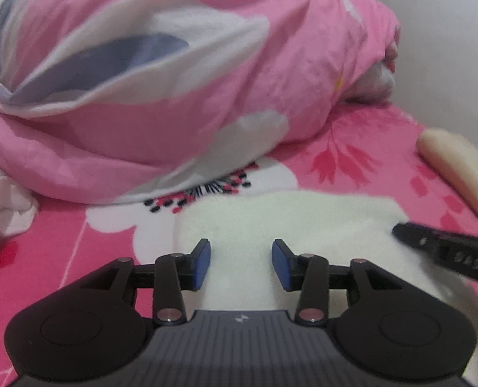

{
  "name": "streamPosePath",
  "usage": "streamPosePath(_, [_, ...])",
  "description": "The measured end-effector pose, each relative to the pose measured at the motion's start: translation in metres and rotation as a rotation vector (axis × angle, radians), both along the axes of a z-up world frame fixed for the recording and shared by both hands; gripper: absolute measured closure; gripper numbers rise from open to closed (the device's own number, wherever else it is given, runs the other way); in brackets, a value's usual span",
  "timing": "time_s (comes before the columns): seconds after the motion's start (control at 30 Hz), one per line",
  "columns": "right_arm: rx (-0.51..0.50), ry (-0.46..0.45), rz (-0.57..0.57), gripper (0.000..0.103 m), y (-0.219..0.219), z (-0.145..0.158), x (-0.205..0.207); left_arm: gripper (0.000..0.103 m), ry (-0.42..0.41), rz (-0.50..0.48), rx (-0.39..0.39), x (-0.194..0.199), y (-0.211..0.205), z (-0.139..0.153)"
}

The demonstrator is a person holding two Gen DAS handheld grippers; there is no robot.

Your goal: Fold clothes

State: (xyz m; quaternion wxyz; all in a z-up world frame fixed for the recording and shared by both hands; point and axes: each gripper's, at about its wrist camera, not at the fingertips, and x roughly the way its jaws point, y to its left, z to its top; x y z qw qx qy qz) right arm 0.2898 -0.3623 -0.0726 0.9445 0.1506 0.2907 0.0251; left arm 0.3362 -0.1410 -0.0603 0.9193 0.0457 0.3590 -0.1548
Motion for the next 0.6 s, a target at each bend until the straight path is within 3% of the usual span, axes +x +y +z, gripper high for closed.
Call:
streamPosePath(0.23, [-0.07,0.031,0.046,0.092,0.009,0.011,0.003,0.056,-0.014,-0.007,0.061,-0.003,-0.007,-0.006])
streamPosePath(0.3, [-0.118,0.058,0.089,0.084,0.014,0.024,0.008,0.056,-0.014,-0.007,0.061,-0.003,-0.007,-0.006])
streamPosePath(0.37, [-0.156,0.025,0.108,0.075,0.02,0.037,0.01,0.056,-0.014,-0.007,0.06,-0.003,-0.007,-0.006])
streamPosePath(0.43, [-0.204,-0.004,0.133,0.073,0.026,0.045,0.016,0.056,-0.013,-0.006,0.059,-0.003,-0.007,-0.005])
streamPosePath(0.6, [-0.248,0.076,0.19,0.073,0.034,0.029,0.051,0.056,-0.009,-0.005,0.048,-0.003,-0.005,-0.007])
